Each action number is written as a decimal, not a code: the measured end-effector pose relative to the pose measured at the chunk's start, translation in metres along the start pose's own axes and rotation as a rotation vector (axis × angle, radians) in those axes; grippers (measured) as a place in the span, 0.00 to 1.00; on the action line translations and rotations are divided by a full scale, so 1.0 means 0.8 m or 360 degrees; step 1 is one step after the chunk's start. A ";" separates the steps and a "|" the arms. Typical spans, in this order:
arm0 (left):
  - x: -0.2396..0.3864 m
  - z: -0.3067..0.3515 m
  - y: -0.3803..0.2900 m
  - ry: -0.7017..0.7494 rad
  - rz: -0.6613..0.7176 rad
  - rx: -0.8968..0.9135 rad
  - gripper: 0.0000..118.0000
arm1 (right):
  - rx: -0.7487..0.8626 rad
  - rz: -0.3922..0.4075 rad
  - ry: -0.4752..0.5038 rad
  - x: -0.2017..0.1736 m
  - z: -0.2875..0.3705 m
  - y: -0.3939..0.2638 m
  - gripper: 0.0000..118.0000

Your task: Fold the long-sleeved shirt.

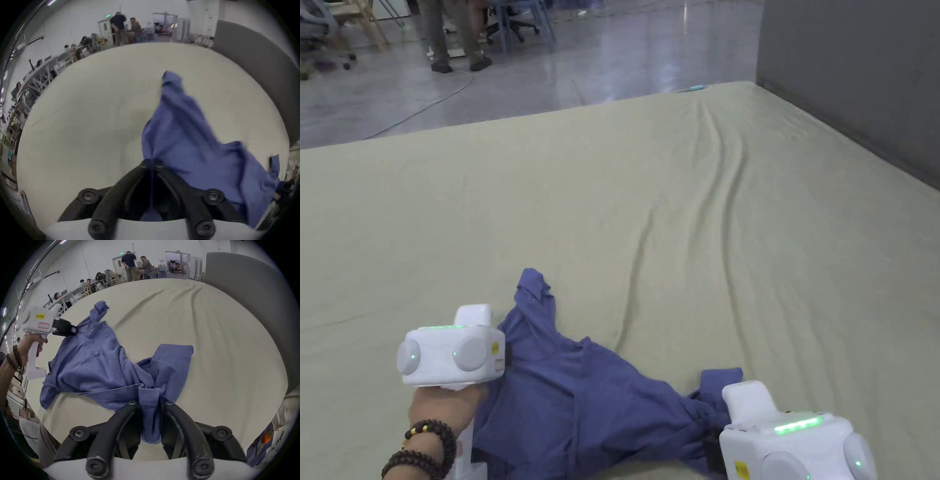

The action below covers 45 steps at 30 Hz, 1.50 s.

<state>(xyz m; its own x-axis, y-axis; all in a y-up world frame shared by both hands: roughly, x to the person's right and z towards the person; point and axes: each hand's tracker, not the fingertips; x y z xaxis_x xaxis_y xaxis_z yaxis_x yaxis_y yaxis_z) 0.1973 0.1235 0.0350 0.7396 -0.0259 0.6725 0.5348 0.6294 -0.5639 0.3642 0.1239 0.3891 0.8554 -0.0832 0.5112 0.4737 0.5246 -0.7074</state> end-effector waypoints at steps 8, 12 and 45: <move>-0.025 0.140 0.077 -0.0109 0.0106 0.0391 0.00 | 0.0421 -0.0023 0.0123 0.019 0.098 0.116 0.12; -0.050 0.266 0.159 -0.0088 0.0108 0.0761 0.00 | 0.0708 0.0093 0.0078 0.016 0.173 0.226 0.08; -0.089 0.220 0.265 0.0051 0.0196 0.0798 0.00 | 0.0682 0.0081 0.0082 0.008 0.085 0.478 0.02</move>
<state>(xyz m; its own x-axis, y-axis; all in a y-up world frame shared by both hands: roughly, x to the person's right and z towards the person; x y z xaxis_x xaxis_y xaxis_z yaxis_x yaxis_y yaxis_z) 0.1862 0.3956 -0.0483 0.8010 0.0530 0.5963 0.1872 0.9240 -0.3336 0.5365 0.3819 0.1551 0.8900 -0.0846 0.4480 0.3102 0.8325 -0.4591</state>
